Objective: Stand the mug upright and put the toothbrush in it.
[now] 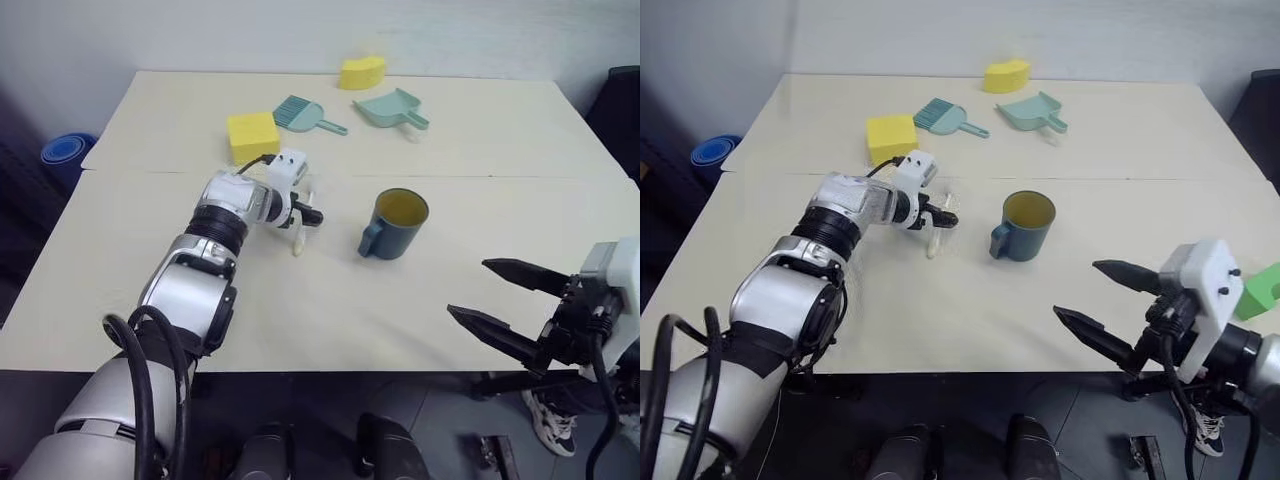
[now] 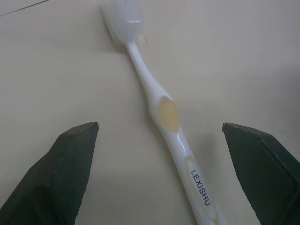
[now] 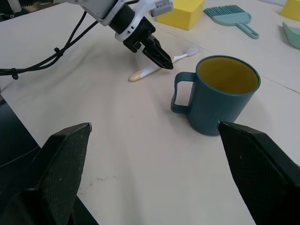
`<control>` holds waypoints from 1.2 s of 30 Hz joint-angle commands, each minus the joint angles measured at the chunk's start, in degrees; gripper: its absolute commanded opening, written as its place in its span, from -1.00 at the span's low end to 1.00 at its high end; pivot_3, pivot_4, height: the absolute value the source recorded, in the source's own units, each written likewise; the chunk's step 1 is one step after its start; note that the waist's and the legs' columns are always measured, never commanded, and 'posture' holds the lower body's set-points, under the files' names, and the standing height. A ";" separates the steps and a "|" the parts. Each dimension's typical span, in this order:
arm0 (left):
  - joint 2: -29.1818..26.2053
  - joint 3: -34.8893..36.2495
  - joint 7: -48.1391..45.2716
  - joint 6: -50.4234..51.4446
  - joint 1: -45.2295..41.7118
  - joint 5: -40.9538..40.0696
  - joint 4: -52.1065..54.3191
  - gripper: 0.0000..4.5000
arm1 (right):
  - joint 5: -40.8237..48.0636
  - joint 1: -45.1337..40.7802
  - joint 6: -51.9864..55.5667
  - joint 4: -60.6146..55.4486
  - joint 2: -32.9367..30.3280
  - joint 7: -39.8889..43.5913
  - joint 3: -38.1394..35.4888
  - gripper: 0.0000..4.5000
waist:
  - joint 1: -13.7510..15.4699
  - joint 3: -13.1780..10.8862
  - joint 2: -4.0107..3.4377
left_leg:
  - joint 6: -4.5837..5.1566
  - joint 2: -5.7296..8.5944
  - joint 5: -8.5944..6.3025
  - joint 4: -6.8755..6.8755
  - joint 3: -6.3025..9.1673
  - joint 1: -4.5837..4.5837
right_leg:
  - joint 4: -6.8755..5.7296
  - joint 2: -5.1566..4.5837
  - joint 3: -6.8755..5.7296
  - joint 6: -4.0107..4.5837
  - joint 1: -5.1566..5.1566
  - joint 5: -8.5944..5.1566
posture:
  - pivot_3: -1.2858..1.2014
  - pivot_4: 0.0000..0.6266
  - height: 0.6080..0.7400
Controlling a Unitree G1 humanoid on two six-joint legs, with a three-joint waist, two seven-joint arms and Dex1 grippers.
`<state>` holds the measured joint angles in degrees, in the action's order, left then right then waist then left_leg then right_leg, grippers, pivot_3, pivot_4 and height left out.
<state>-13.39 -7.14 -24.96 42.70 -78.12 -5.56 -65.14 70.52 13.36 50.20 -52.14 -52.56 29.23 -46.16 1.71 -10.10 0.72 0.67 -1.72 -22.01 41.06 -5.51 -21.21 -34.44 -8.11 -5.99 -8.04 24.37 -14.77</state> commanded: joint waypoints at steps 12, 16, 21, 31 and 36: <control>0.79 7.07 5.03 -0.35 -1.35 1.34 -4.81 -0.41 | 3.21 1.95 -3.24 -1.41 -5.00 1.06 -2.68 1.00 | 0.26 0.02 0.02 | 0.01 0.00 0.00 0.01 0.02 0.02 | -0.01 0.00 -0.01 0.00 -0.03 0.00 | 0.03 -0.52 1.00; -0.42 9.47 6.86 -4.07 -1.54 0.33 -3.70 -0.79 | 3.02 1.74 -3.32 -0.68 -5.62 1.12 -2.29 1.00 | 0.25 0.02 0.02 | 0.01 0.00 0.00 0.01 0.02 0.03 | -0.01 0.00 -0.01 0.00 -0.03 0.00 | 0.03 -0.52 1.00; -3.32 14.44 4.37 -8.56 -2.56 -3.08 0.35 -0.79 | 4.16 2.31 -2.71 0.49 -6.23 0.92 -2.89 1.00 | -0.06 -0.02 0.08 | 0.01 -0.01 0.00 0.00 0.03 -0.01 | -0.04 0.00 -0.01 0.00 0.01 0.00 | 0.03 -0.52 1.00; -2.99 20.38 0.45 -9.50 -3.56 -9.11 10.61 -0.79 | 6.10 1.58 -3.27 2.84 -7.37 -0.67 -3.96 1.00 | 0.21 -0.05 0.13 | 0.01 -0.01 0.00 0.01 0.06 -0.08 | -0.03 0.00 -0.04 -0.04 0.03 0.02 | 0.03 -0.52 1.00; 0.99 23.65 -5.93 -11.21 -3.42 -16.86 20.09 -0.79 | 5.78 1.39 -3.37 3.07 -6.94 -1.15 -4.43 1.00 | 0.16 -0.05 0.13 | 0.01 -0.01 0.00 0.01 0.06 -0.04 | -0.04 0.00 -0.04 -0.04 0.02 0.02 | 0.03 -0.52 1.00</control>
<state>-14.24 15.36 -27.24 32.97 -79.69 -18.08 -51.36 76.47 14.92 47.78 -48.95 -59.13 28.59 -48.06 1.86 -10.15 0.85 0.67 -1.73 -22.01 41.07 -5.45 -21.27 -34.48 -8.11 -6.03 -8.09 24.39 -14.75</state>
